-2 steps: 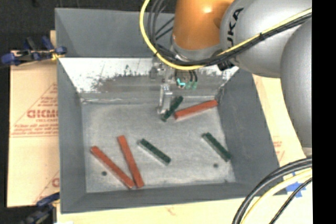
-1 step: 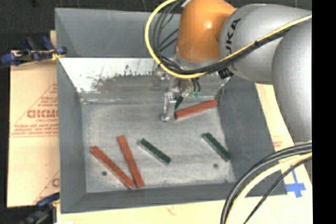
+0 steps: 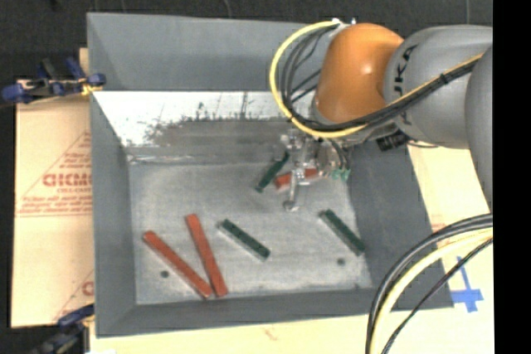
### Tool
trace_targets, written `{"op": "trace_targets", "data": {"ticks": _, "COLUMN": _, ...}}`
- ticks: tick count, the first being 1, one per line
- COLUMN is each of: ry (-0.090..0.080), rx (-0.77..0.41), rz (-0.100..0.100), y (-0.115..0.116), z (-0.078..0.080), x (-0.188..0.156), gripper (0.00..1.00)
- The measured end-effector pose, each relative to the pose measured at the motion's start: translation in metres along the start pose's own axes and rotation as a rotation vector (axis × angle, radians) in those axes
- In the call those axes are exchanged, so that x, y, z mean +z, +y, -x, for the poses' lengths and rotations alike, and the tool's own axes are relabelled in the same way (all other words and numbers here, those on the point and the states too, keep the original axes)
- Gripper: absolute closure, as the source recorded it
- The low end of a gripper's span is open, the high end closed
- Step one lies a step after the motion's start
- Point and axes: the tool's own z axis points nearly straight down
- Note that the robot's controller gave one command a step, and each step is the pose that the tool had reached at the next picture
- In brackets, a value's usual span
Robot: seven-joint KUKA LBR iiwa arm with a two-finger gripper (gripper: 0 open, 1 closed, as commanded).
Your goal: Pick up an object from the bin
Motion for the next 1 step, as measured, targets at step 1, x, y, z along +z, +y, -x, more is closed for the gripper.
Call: {"op": "trace_targets", "data": {"ticks": 1, "ry": -0.002, "rx": 0.024, "rz": -0.003, "y": -0.0371, "z": -0.0050, "x": 0.0027, "gripper": 0.00}}
